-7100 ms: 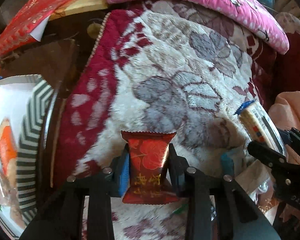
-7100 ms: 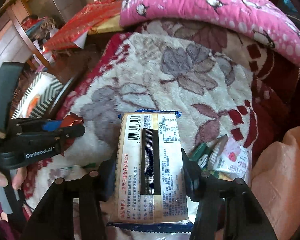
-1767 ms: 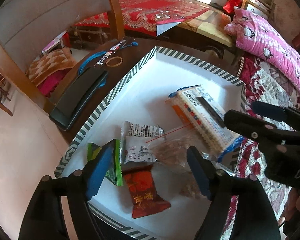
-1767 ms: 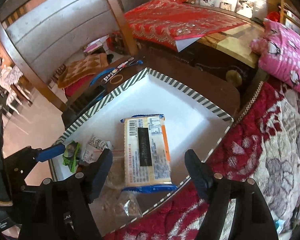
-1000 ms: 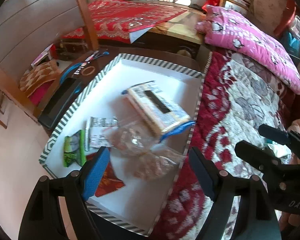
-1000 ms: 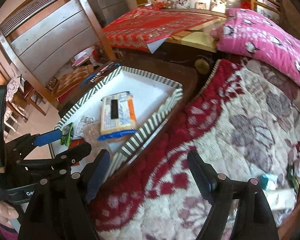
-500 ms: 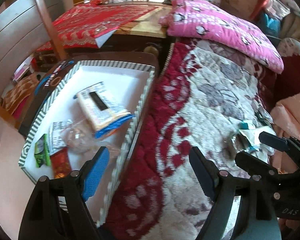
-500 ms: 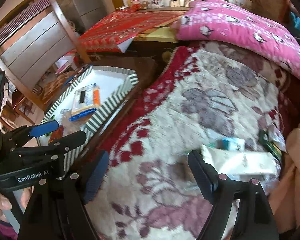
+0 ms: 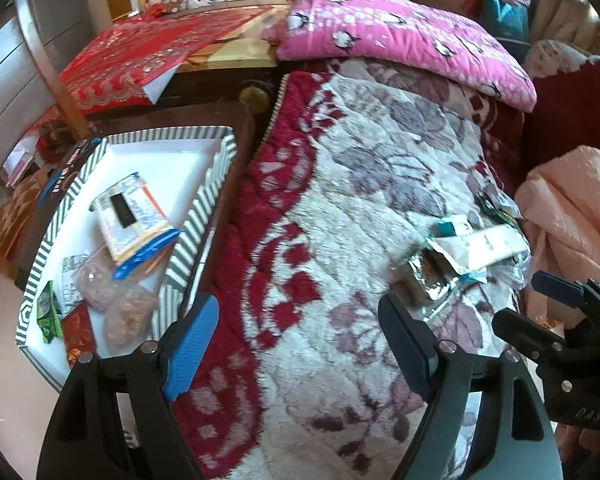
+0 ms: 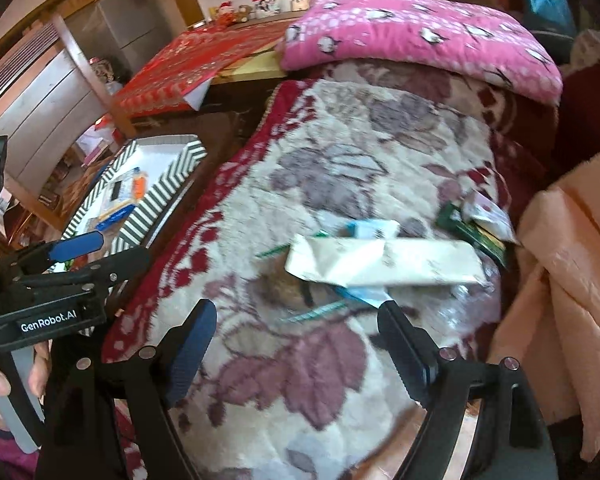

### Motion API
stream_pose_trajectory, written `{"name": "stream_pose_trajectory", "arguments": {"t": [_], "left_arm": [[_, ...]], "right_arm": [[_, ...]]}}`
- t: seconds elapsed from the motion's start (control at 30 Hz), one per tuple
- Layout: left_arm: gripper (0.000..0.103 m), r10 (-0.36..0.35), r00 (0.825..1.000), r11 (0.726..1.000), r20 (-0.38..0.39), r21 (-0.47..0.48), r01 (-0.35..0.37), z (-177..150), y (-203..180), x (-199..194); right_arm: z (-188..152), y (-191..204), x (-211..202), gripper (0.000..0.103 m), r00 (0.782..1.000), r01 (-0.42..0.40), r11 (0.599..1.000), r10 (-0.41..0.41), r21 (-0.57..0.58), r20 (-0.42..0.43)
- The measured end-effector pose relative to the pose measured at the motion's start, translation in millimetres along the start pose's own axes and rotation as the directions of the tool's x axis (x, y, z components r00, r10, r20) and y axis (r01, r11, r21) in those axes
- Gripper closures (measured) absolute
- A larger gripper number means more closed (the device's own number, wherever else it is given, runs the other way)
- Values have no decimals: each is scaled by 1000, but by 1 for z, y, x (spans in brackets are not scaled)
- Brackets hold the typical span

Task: Organize snacks
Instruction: 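Move both grippers back toward the remaining snacks on the bedspread, then grasp the long white sachet with the left gripper while the right grasps the blue-white cake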

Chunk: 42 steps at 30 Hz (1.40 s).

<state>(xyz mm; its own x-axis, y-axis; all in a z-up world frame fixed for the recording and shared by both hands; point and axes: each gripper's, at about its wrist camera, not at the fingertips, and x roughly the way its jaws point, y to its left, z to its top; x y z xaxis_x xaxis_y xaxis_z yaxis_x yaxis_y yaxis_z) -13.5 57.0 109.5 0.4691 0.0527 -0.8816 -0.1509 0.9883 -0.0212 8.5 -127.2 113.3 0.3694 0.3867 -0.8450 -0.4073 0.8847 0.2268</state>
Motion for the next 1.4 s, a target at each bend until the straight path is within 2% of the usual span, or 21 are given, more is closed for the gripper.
{"name": "stream_pose_trajectory", "arguments": {"t": [0.37, 0.53, 0.77, 0.93, 1.07, 1.27, 1.4], "left_arm": [[21, -17, 999, 998, -39, 51, 19, 1, -28, 17], [21, -10, 999, 998, -50, 57, 13, 0, -28, 22], [21, -1, 998, 999, -68, 32, 3, 2, -17, 32], [21, 5, 997, 1000, -81, 21, -3, 3, -10, 40], [21, 4, 997, 999, -75, 49, 0, 11, -16, 43], [21, -78, 996, 986, -34, 145, 82, 33, -52, 36], [21, -155, 987, 954, -46, 251, 162, 46, -90, 41]], "right_arm": [[-15, -44, 2, 16, 1000, 13, 995, -12, 96, -18], [-7, -58, 13, 15, 1000, -15, 985, 18, 173, -14], [9, -71, 47, 15, 998, 9, 978, 5, 207, -66], [22, -89, 58, 15, 998, -6, 961, 24, 278, -61], [29, -94, 59, 15, 999, -4, 958, 19, 286, -49], [33, -105, 43, 15, 999, 27, 961, -18, 277, -34], [29, -122, 21, 14, 999, 44, 948, -47, 315, 0]]}}
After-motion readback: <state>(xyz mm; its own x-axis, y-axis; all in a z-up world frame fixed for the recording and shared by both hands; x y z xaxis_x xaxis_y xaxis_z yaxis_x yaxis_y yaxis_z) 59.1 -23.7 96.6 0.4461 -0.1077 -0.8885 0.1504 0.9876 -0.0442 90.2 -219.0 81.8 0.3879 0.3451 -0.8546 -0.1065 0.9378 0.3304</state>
